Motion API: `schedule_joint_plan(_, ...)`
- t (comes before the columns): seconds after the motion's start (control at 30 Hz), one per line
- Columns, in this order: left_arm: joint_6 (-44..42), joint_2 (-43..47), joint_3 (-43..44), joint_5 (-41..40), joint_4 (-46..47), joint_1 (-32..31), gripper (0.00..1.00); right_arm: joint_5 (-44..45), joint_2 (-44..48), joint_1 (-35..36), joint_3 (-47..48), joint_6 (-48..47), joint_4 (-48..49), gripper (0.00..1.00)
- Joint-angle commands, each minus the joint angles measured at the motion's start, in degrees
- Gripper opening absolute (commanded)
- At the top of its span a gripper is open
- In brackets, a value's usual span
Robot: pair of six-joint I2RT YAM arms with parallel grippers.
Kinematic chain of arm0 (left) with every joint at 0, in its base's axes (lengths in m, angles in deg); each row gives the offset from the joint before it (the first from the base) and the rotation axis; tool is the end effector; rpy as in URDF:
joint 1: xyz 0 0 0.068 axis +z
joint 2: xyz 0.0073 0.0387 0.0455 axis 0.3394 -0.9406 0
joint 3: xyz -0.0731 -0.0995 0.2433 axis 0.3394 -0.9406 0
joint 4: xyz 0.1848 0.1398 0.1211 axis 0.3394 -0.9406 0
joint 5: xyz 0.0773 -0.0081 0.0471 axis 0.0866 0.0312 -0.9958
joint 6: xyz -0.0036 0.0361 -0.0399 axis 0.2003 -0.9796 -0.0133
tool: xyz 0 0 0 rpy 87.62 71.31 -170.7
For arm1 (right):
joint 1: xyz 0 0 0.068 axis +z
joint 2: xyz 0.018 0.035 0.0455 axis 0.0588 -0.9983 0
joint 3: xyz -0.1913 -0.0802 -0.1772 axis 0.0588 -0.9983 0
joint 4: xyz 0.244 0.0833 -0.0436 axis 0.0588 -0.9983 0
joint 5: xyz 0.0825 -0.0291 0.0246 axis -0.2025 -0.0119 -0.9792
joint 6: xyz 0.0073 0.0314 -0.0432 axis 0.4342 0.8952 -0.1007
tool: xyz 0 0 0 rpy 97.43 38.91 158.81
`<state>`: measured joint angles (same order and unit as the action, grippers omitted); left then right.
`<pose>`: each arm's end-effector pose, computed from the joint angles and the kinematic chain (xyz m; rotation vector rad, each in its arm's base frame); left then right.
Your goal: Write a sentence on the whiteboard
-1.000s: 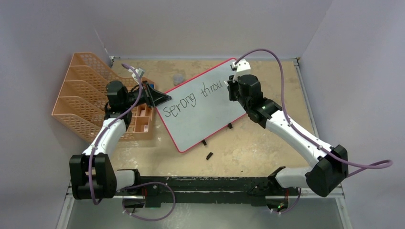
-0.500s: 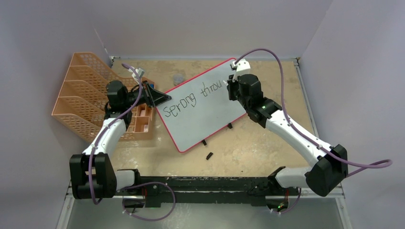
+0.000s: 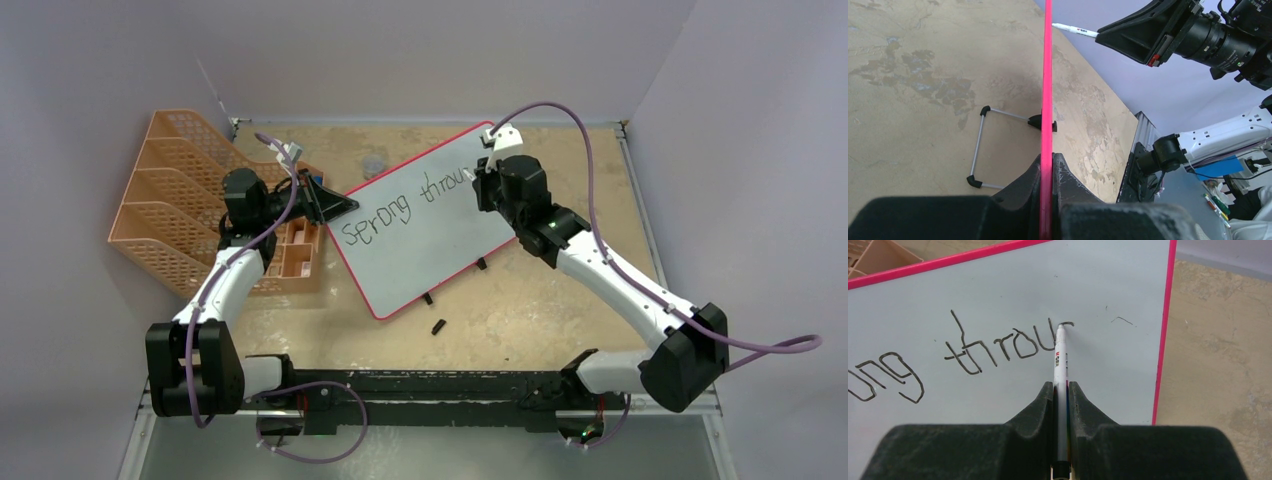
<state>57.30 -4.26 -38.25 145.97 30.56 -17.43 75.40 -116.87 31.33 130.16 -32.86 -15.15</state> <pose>0.2707 -0.0206 0.2930 0.3535 1.7679 -1.3271 0.2582 0.1674 0.3574 -0.2351 1.7932 0.2903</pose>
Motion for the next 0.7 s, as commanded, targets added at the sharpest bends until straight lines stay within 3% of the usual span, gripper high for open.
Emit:
schedule_joint_plan(0.0, -2.2, -0.6, 0.9, 3.6, -1.1, -1.4, 0.0, -2.1, 1.3, -0.1, 1.4, -0.3, -0.4, 0.0)
schedule_joint_plan(0.67, -2.2, -0.5, 0.9, 3.6, -1.1, -1.5, 0.0, 1.4, 1.7, -0.1, -0.7, -0.2, -2.7, 0.0)
